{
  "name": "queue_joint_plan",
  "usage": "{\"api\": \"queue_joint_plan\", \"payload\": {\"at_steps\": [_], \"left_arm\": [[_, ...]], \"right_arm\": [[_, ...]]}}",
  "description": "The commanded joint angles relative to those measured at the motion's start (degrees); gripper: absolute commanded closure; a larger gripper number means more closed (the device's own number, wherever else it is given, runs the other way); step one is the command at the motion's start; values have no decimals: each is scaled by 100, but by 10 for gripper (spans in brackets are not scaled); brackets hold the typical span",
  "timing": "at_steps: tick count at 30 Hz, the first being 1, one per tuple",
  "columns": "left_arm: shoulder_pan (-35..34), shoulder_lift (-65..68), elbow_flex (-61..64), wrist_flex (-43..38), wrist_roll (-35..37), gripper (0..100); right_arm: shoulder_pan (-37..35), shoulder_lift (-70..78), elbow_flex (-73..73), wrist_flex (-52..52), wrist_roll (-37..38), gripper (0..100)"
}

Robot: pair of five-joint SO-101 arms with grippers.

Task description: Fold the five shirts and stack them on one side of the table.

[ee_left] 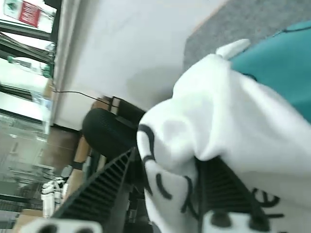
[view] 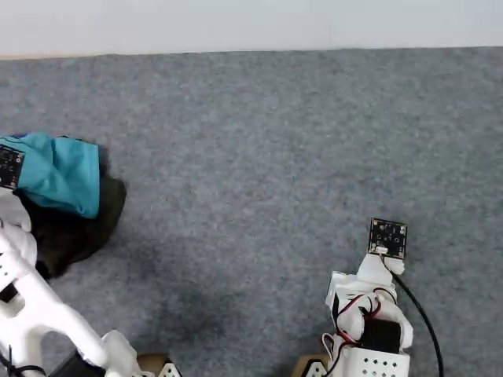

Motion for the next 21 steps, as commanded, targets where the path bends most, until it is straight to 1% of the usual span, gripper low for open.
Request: {"api": "queue_joint_plan", "payload": {"at_steps": [1,4,9,12,17,21], "left_arm": [[-26,-246,-57,-264,-62,840],[-26,-255,-57,-334,-62,847],[-26,-255,-57,-844,-53,972],[-26,-255,-57,-1266,-26,994],[-35,-448,-40,-2031,545,994],[-18,-1160,-13,-1987,1134,994]], "right_arm": [[66,-40,88,13,53,988],[66,-40,88,13,53,988],[66,-40,88,13,53,988],[66,-40,88,13,53,988],[66,-40,88,13,53,988],[66,-40,88,13,53,988]]}}
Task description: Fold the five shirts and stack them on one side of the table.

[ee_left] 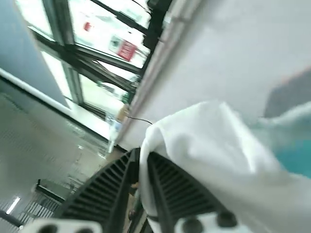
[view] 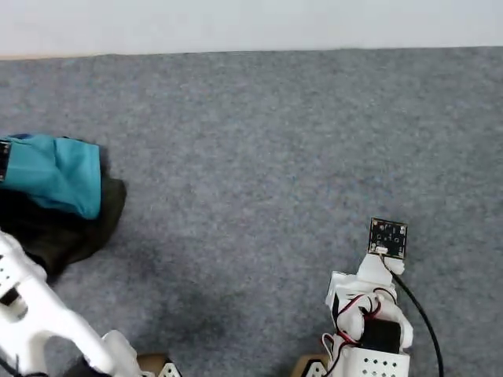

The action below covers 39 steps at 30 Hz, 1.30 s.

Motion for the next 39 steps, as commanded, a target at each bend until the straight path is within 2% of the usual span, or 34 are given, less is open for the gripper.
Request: {"api": "queue_joint_plan", "payload": {"at_steps": [1,8,13,19,23,29,35,39], "left_arm": [[0,-879,-31,-97,668,994],[484,-2549,-66,1002,1776,994],[1002,-3508,-66,1310,2488,994],[1653,-3895,-286,1363,3042,993],[2092,-3895,-752,1767,3393,992],[3279,-3895,-1042,1952,3429,992],[4870,-3877,-813,1943,3393,993],[6145,-3877,-567,1943,2769,992]], "right_arm": [[66,-40,88,13,53,988],[66,-40,88,13,53,988],[66,-40,88,13,53,988],[66,-40,88,13,53,988],[66,-40,88,13,53,988],[66,-40,88,13,53,988],[66,-40,88,13,53,988],[66,-40,88,13,53,988]]}}
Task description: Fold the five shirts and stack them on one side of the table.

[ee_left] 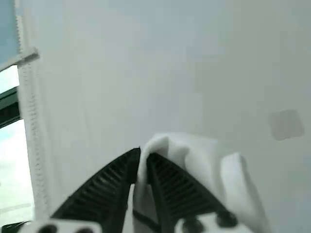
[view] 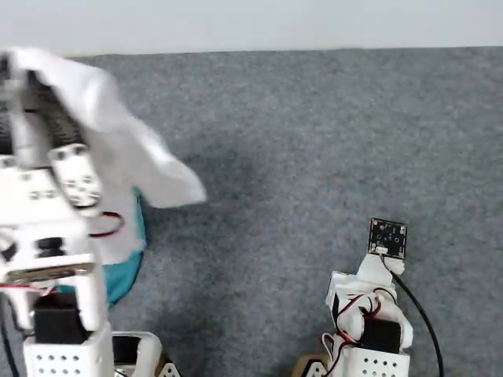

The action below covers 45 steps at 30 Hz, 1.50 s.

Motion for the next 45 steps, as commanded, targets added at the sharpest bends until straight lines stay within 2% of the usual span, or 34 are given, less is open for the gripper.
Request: {"api": "queue_joint_plan", "payload": {"at_steps": [1,9,15,19,22,29,35,45], "left_arm": [[1187,-88,66,9,-589,992],[2866,-88,470,9,-976,992],[3578,-88,611,35,-993,992],[3771,-88,866,35,-1002,992],[3727,-88,1279,35,-1002,992],[2892,-114,2255,44,-1002,984],[2136,-141,2677,53,-976,780],[1345,-141,2835,53,-967,765]], "right_arm": [[66,-40,88,13,53,988],[66,-40,88,13,53,988],[66,-40,88,13,53,988],[66,-40,88,13,53,988],[66,-40,88,13,53,988],[66,-40,88,13,53,988],[66,-40,88,13,53,988],[66,-40,88,13,53,988]]}}
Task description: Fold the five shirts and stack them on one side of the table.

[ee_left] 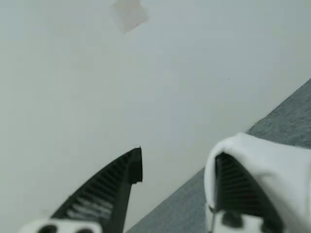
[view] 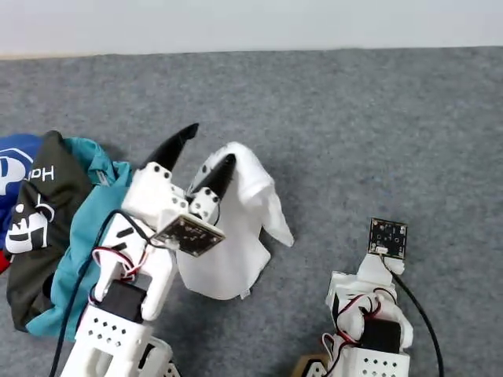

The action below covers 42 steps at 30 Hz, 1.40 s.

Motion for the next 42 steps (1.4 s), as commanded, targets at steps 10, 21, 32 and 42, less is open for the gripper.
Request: {"api": "queue_joint_plan", "payload": {"at_steps": [10,21,32,42], "left_arm": [[202,-97,-1095,3191,-211,765],[738,-97,-1508,5600,-448,765],[765,404,-2774,7789,-571,765],[730,3851,-5508,9635,-545,767]], "right_arm": [[66,-40,88,13,53,988],[66,-40,88,13,53,988],[66,-40,88,13,53,988],[66,-40,88,13,53,988]]}}
